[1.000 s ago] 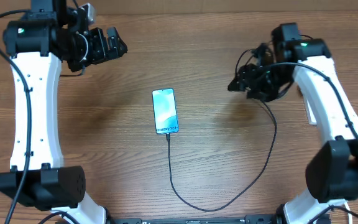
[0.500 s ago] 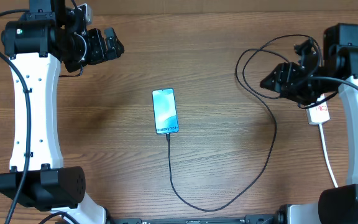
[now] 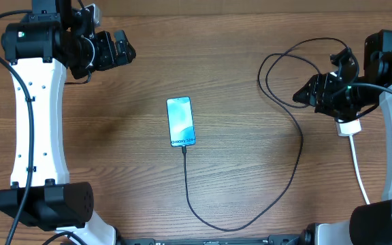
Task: Plug charger to phone and switch on socket
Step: 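Move the right gripper over the white power strip's switch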
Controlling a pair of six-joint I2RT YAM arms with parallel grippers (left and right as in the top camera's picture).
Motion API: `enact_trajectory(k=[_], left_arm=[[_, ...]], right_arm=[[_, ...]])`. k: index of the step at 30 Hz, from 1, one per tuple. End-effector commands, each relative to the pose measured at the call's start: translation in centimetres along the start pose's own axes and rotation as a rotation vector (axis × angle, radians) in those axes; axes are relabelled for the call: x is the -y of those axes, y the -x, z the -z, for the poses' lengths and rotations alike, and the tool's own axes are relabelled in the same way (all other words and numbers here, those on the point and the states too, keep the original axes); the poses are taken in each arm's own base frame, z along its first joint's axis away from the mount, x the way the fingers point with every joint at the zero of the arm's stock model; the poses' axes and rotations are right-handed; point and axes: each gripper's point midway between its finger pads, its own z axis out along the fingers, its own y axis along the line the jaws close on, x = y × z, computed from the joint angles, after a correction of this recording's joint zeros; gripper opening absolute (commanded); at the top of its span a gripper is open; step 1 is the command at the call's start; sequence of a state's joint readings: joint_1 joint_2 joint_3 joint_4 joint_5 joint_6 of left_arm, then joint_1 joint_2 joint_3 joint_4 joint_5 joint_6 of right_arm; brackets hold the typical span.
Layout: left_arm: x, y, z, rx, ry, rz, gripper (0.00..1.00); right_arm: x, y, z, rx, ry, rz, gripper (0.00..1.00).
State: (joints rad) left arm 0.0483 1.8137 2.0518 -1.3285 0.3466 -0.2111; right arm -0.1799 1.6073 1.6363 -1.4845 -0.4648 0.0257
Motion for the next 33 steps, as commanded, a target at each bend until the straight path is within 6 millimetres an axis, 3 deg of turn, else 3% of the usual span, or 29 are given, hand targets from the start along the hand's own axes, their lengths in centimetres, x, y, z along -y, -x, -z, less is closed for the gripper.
enact_trajectory(k=[1, 12, 19, 21, 27, 33], left_arm=[[-0.1, 0.2, 0.6, 0.016, 0.008, 0.009, 1.00], [-0.1, 0.2, 0.6, 0.016, 0.008, 0.009, 1.00], [-0.1, 0.2, 0.6, 0.016, 0.008, 0.009, 1.00], [-0.1, 0.2, 0.6, 0.016, 0.008, 0.009, 1.00], [-0.1, 0.2, 0.6, 0.016, 0.009, 0.009, 1.00], [-0.1, 0.2, 0.6, 0.015, 0.009, 0.009, 1.00]], right_arm=[[0.2, 0.7, 1.4, 0.056, 0.000, -0.027, 0.68], [4.7, 1.9, 3.7, 0.132, -0.022, -0.170, 0.68], [6.1, 3.2, 4.7, 0.203, -0.010, -0.204, 0.67], [6.7, 4.3, 5.4, 0.254, 0.003, -0.244, 0.61], [8.7, 7.7, 8.4, 0.433, 0.097, -0.370, 0.29], [12.1, 9.5, 11.2, 0.570, 0.101, -0.459, 0.14]])
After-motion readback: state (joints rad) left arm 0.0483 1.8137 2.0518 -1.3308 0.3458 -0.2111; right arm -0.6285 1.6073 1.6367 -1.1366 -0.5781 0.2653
